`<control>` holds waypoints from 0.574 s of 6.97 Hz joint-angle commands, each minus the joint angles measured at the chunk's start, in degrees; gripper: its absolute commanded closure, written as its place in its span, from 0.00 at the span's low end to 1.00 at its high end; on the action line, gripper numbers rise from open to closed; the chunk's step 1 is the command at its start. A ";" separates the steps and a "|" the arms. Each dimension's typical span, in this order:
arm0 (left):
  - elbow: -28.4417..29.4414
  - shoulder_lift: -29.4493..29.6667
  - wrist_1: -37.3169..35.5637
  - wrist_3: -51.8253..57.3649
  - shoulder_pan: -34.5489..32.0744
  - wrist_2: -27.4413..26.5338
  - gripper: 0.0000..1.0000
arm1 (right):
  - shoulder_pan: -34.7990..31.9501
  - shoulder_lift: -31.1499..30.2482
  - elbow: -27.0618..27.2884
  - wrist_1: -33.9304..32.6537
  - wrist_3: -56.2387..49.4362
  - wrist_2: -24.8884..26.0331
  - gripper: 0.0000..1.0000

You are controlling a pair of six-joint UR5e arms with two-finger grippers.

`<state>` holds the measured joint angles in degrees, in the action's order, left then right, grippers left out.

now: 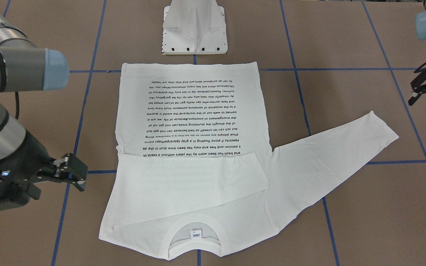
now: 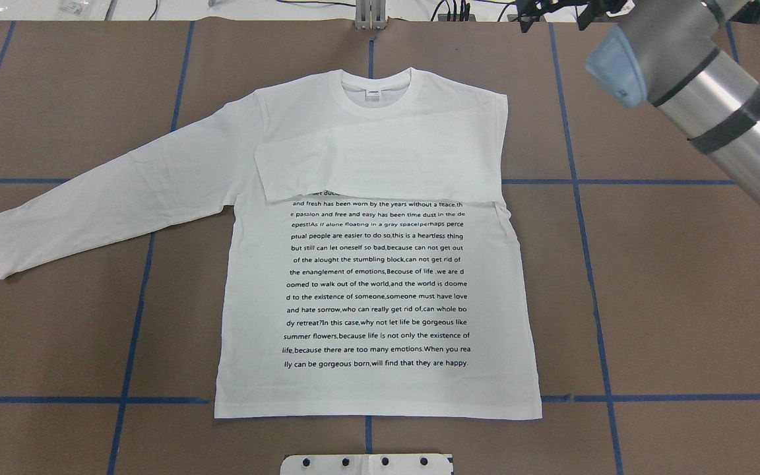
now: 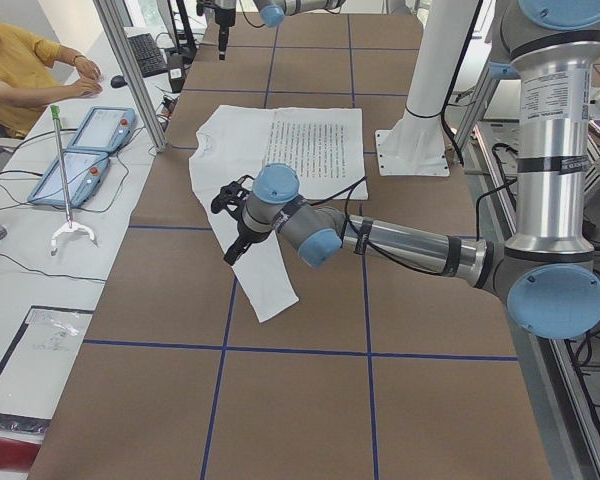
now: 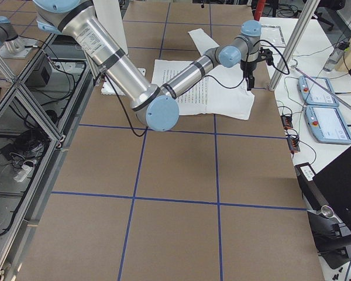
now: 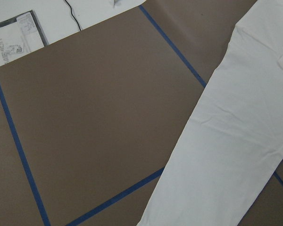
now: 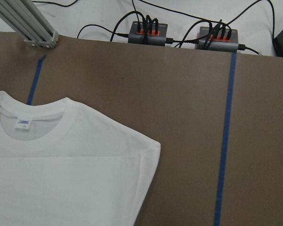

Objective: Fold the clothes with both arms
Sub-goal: 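Release the sleeve and raise the right gripper away from the shirt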

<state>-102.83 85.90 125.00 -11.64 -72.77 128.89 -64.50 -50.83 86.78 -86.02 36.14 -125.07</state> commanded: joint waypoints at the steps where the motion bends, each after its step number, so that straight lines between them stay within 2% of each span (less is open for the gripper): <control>1: 4.45 -2.22 6.35 -0.67 6.82 -4.08 0.00 | -6.05 -13.19 9.25 -0.82 -6.87 -3.41 0.01; 3: 11.04 -7.21 20.21 -0.58 12.98 -6.53 0.00 | -7.22 -19.37 14.46 -0.65 -8.63 -4.30 0.00; 4: 11.94 -8.90 23.50 -0.67 14.92 -6.63 0.00 | -7.22 -20.36 15.17 -0.38 -8.63 -4.30 0.00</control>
<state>-93.05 79.49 142.76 -12.26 -60.71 123.04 -71.44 -68.96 100.23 -86.65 27.85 -129.18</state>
